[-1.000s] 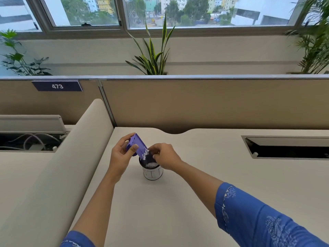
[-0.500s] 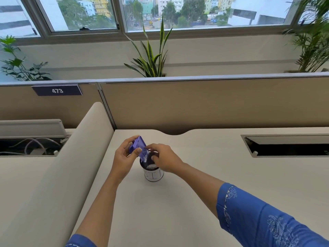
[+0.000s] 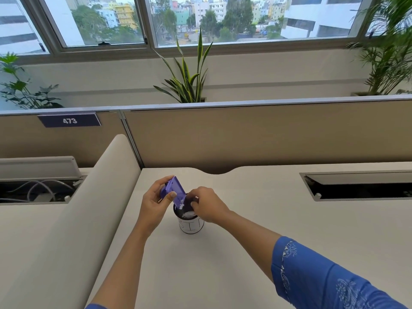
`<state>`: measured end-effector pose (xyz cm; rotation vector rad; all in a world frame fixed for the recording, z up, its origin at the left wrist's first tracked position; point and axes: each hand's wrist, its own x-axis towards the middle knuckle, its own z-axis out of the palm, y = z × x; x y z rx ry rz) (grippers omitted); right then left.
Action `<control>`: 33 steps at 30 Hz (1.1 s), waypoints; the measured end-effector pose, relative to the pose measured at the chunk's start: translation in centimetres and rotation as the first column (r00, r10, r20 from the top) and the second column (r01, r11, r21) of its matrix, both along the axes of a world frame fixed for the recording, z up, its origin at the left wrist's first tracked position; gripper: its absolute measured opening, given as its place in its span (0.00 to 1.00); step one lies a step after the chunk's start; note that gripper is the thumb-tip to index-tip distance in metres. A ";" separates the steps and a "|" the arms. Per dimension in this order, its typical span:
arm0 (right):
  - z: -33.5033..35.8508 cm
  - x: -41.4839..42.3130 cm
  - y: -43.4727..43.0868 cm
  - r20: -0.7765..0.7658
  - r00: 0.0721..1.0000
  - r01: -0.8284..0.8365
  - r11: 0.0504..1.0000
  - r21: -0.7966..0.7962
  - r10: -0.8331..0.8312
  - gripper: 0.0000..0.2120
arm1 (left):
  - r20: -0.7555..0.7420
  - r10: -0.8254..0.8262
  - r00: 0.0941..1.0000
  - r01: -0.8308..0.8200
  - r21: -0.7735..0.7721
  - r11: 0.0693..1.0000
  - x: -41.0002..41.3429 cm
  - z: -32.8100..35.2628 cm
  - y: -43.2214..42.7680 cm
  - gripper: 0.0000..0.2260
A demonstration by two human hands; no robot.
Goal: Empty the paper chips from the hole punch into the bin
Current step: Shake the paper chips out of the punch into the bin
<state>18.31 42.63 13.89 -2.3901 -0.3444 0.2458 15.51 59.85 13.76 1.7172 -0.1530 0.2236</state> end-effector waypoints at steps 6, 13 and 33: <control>-0.5 -0.4 0.3 0.026 0.998 -0.059 0.998 -0.024 0.060 0.18 | 0.013 -0.007 1.000 0.007 -0.022 1.000 0.0 0.0 -0.3 0.20; -0.6 -0.8 0.5 0.091 0.995 -0.025 0.999 -0.039 0.029 0.15 | 0.039 -0.010 0.999 0.010 0.001 1.000 0.4 0.1 -0.1 0.19; 0.3 -2.0 0.4 0.136 0.991 -0.028 0.998 0.051 0.020 0.18 | -0.033 0.037 0.999 -0.046 -0.330 0.943 0.4 -0.7 0.6 0.24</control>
